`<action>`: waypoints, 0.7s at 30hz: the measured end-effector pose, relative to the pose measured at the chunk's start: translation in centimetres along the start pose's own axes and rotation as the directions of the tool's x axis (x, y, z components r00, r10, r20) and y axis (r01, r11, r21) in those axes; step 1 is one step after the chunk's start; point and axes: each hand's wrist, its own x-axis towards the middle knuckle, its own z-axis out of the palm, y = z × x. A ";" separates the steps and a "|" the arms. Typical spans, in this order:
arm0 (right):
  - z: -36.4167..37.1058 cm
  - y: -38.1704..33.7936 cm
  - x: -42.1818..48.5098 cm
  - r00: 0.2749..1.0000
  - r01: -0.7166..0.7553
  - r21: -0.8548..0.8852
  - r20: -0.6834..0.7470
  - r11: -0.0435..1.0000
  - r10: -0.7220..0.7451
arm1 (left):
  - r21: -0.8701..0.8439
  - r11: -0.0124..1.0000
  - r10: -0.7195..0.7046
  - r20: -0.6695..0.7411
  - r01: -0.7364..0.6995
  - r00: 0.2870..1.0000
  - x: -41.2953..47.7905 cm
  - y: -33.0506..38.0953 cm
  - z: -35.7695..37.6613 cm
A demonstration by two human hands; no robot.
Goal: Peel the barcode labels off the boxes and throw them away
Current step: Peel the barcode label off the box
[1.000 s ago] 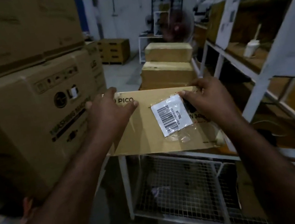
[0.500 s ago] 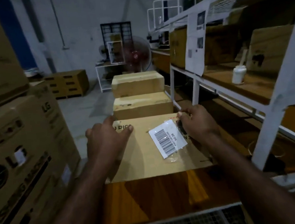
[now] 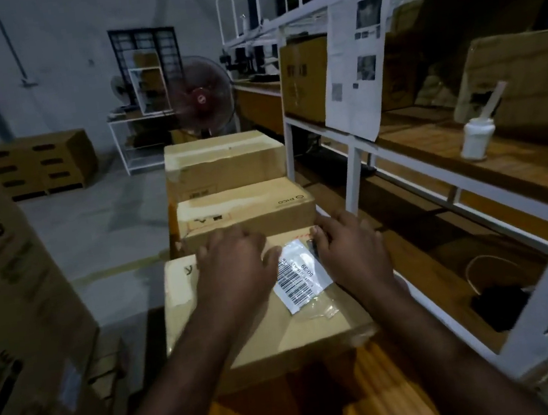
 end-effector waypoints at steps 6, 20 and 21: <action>0.7 0.4 1.1 0.999 0.042 -0.002 -0.028 0.999 -0.042 | -0.064 0.993 0.099 -0.035 -0.101 0.994 0.9 0.5 3.1; 1.4 -0.4 4.2 0.981 0.176 0.181 0.043 0.968 -0.187 | -0.206 0.978 -0.046 -0.086 0.028 0.995 3.0 -0.5 4.5; 1.4 -0.8 4.4 0.973 0.202 0.100 0.092 0.974 -0.211 | -0.200 0.979 -0.047 -0.088 0.028 0.995 3.0 -0.5 4.5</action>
